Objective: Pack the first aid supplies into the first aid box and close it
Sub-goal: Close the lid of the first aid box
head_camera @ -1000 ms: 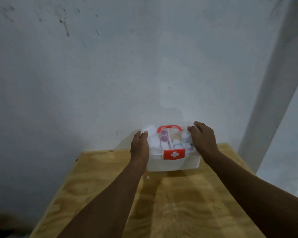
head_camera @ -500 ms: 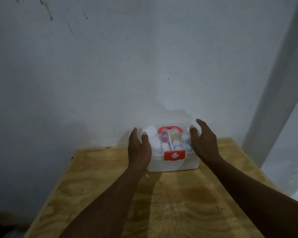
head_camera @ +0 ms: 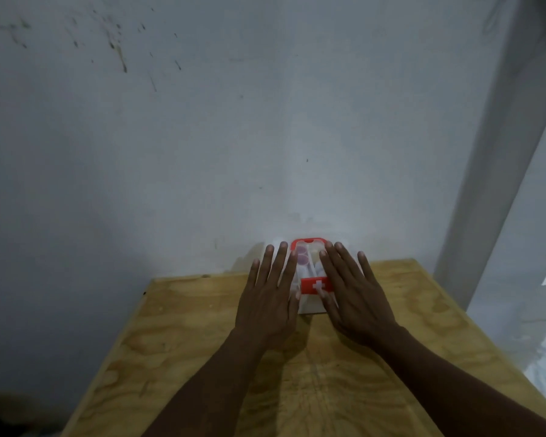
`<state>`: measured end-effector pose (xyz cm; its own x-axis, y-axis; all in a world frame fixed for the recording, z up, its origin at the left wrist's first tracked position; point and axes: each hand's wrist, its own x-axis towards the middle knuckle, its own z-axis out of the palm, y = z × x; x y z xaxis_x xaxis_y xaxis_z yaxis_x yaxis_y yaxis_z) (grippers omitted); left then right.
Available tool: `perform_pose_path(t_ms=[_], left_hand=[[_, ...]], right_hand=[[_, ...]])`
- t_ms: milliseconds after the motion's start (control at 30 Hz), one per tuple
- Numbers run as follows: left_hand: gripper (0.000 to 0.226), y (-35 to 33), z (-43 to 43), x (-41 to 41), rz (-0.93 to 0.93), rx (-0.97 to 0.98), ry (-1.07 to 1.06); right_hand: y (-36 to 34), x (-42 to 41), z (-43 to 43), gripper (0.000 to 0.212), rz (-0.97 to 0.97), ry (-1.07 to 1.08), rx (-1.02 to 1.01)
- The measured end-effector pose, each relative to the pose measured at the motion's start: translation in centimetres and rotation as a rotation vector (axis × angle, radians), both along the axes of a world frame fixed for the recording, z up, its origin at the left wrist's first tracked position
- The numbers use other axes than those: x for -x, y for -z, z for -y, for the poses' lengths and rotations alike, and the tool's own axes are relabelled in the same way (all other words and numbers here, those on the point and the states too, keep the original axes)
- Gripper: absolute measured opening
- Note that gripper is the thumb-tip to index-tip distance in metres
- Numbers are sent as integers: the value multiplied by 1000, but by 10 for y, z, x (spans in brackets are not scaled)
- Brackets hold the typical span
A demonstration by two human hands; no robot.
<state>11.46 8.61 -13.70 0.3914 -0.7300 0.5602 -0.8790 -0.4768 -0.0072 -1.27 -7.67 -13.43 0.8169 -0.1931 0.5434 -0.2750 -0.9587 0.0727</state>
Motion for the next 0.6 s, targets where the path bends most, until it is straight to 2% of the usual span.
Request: perform_pose_path(t_ms=[367,600], left_hand=[[75,17,7,-4,4,61,-7],[75,22,14,-15,-47,22,-43]], right_hand=[[12,-5,-1,74,14,35,5],[9,-23,10,81,-31,48,-10]])
